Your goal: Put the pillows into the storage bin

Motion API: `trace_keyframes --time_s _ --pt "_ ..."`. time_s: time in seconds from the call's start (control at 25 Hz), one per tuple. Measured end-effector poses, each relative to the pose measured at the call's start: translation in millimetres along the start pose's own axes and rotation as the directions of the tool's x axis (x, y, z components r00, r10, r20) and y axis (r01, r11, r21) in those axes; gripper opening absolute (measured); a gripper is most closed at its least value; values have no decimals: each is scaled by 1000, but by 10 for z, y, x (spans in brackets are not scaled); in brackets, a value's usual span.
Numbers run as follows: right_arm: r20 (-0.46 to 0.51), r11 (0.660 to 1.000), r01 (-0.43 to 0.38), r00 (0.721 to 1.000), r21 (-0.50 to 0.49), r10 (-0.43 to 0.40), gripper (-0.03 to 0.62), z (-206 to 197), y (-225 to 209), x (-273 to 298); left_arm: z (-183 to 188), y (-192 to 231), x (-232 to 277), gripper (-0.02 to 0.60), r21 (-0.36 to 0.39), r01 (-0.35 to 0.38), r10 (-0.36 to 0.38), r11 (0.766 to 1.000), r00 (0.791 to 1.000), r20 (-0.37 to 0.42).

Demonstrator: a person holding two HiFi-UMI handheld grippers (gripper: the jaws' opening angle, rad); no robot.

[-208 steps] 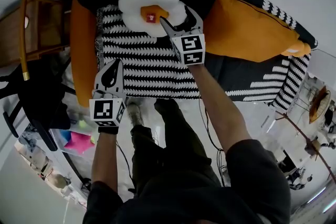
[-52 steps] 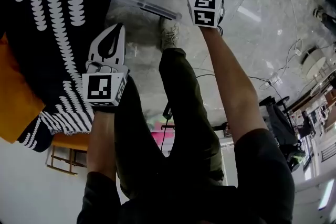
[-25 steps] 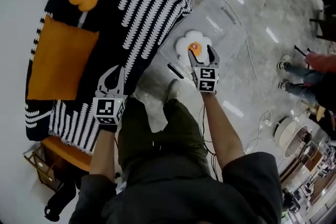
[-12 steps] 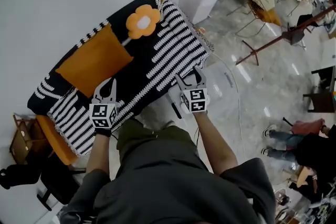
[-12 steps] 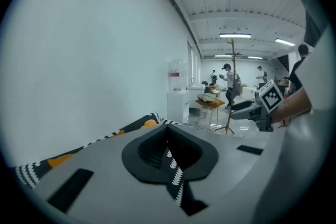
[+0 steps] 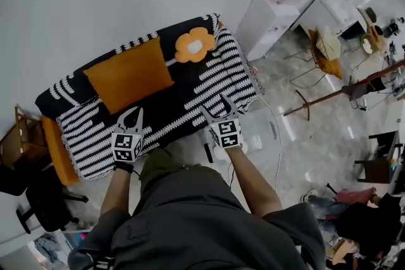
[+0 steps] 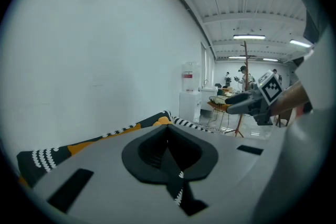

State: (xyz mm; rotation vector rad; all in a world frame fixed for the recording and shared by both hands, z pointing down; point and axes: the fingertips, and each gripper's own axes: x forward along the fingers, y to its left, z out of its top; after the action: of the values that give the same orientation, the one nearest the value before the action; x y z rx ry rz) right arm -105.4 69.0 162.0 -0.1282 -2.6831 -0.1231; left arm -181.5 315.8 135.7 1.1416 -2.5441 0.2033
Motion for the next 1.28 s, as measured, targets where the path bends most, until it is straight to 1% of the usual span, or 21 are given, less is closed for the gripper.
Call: trace_keyframes --time_s 0.2,0.4,0.64,0.84,1.08,1.28 --pt "-54 999 -35 998 4 35 325 -1 169 370 -162 401 121 3 -54 -17 15 998 999 -34" --pt "-116 998 -67 991 14 68 325 42 251 1000 -282 886 414 3 -87 -31 25 996 997 -73" --pt "-158 991 -134 979 -4 132 325 248 401 2118 -428 1702 892 2 -139 -81 67 987 993 -98" --pt "-186 982 -187 966 -10 182 325 252 514 3160 -663 2338 1344 2 -176 -122 104 977 989 -109" --pt "-230 975 -220 949 2 215 325 -24 610 4361 -1146 2901 1845 3 -219 -140 111 966 984 -140" --pt "-288 971 -236 928 37 236 325 -478 588 5114 -1667 3115 2078 2 -261 -151 101 954 975 -197"
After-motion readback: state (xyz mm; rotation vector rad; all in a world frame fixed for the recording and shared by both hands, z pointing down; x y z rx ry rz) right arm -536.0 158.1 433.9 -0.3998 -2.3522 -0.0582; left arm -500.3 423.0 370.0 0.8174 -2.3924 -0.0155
